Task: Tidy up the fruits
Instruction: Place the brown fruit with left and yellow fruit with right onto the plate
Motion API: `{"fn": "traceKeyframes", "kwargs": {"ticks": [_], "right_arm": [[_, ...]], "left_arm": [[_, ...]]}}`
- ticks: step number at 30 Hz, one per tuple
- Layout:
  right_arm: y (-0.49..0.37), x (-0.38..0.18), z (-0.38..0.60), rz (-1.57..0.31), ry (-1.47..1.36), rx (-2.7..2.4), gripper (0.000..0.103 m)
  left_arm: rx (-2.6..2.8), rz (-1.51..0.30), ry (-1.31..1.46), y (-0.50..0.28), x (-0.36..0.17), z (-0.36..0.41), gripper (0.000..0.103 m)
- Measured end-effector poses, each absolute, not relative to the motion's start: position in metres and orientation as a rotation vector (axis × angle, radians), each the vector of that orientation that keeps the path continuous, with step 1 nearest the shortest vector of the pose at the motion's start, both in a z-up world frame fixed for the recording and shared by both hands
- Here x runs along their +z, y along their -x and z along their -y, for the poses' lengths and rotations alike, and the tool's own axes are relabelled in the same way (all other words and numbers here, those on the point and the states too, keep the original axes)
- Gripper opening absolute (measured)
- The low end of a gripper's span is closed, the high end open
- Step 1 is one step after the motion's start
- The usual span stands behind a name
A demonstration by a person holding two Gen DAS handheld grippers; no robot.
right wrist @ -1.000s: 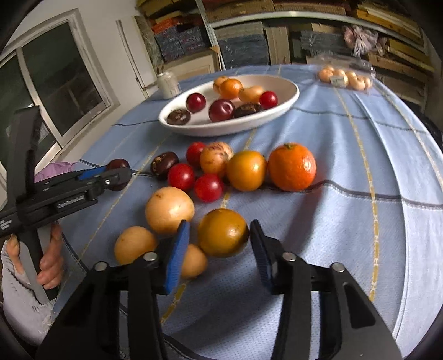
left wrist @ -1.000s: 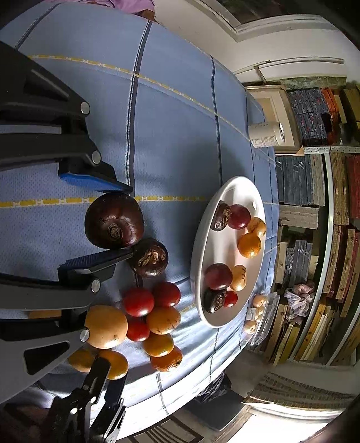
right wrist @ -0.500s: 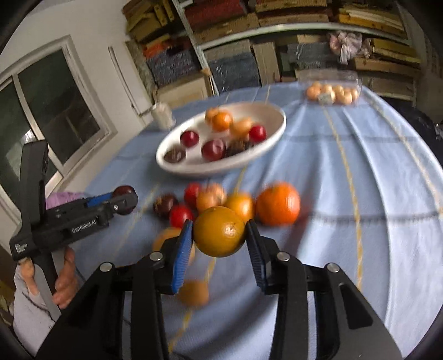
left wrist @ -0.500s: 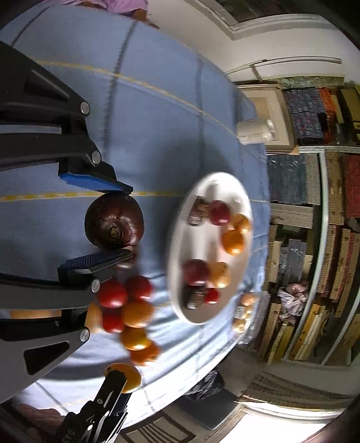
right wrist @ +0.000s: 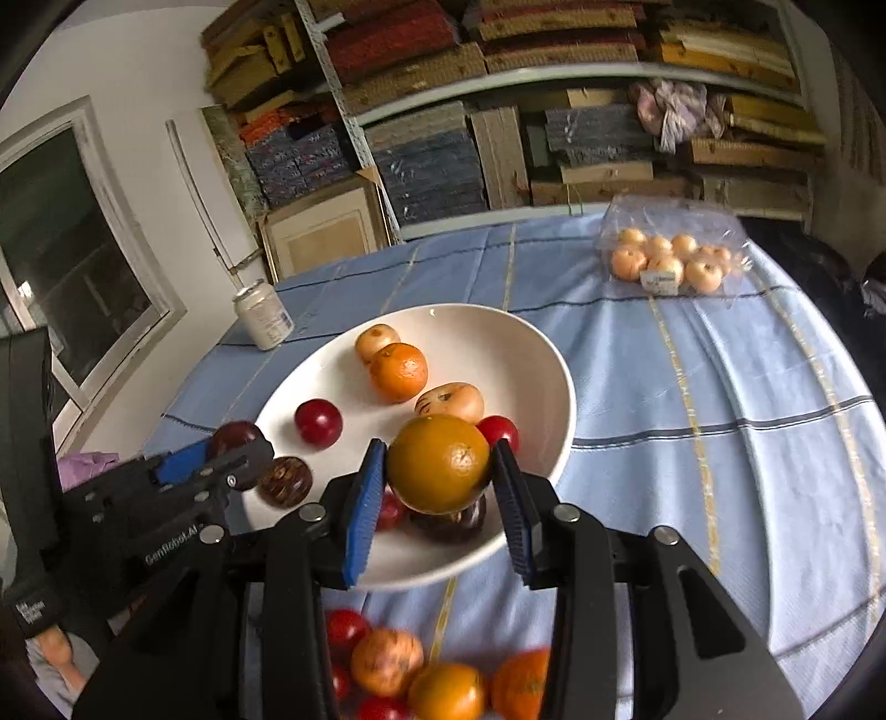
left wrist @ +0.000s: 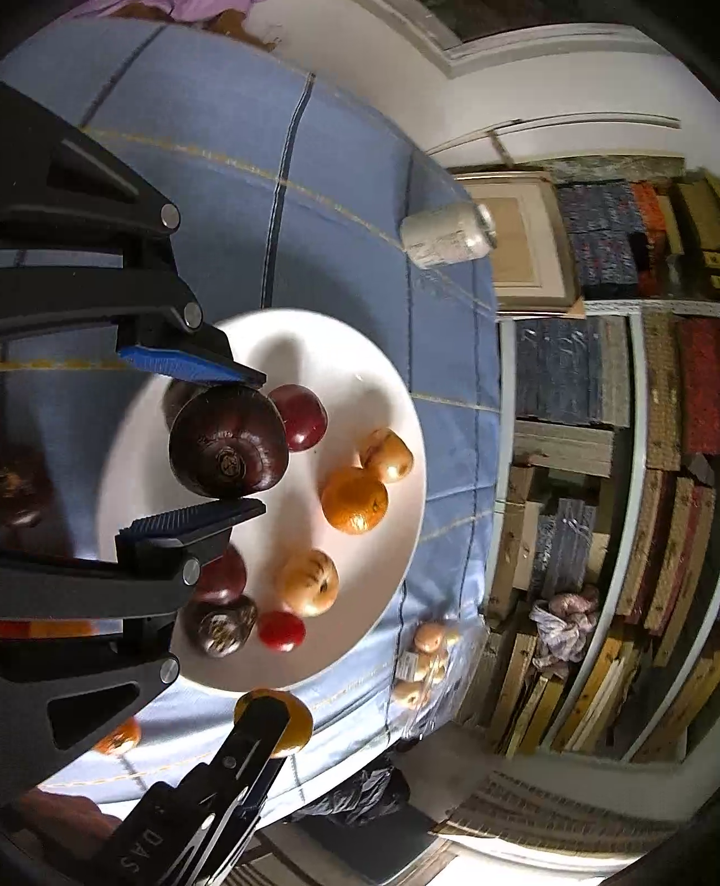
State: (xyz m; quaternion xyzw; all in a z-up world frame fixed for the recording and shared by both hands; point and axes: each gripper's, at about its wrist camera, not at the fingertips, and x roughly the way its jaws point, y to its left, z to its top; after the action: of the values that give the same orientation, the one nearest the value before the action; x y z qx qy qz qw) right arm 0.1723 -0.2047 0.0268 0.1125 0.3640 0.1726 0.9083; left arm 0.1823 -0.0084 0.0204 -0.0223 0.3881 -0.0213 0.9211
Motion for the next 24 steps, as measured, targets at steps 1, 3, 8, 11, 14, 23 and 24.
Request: {"fn": "traceKeyframes", "kwargs": {"ticks": [1,3,8,11,14,23,24], "right_arm": [[-0.179,0.023,0.203,-0.76,-0.237,0.361,0.038],[-0.19,0.015,0.198,-0.78,-0.255,0.377,0.039],[-0.189,0.012,0.208,-0.766,-0.277,0.355,0.044],[-0.172,0.027,0.229,-0.7,-0.328,0.35,0.051],[-0.144,0.04,0.241,-0.629,-0.329,0.335,0.06],[-0.048,0.012,0.262,-0.574,-0.279,0.301,0.071],[-0.039,0.009,0.263,-0.576,-0.278,0.31,0.071]], "left_arm": [[-0.038,-0.805,0.052,-0.186,0.017,0.007,0.041],[-0.032,-0.832,0.066,-0.193,0.007,0.002,0.041],[-0.048,-0.841,0.091,-0.193,0.004,-0.01,0.061],[-0.053,-0.809,0.109,-0.183,0.014,-0.015,0.066],[-0.034,-0.782,0.123,-0.164,0.021,-0.025,0.068],[-0.037,-0.771,0.071,-0.074,0.008,-0.022,0.069],[-0.043,-0.767,0.059,-0.063,0.006,-0.02,0.069]]}}
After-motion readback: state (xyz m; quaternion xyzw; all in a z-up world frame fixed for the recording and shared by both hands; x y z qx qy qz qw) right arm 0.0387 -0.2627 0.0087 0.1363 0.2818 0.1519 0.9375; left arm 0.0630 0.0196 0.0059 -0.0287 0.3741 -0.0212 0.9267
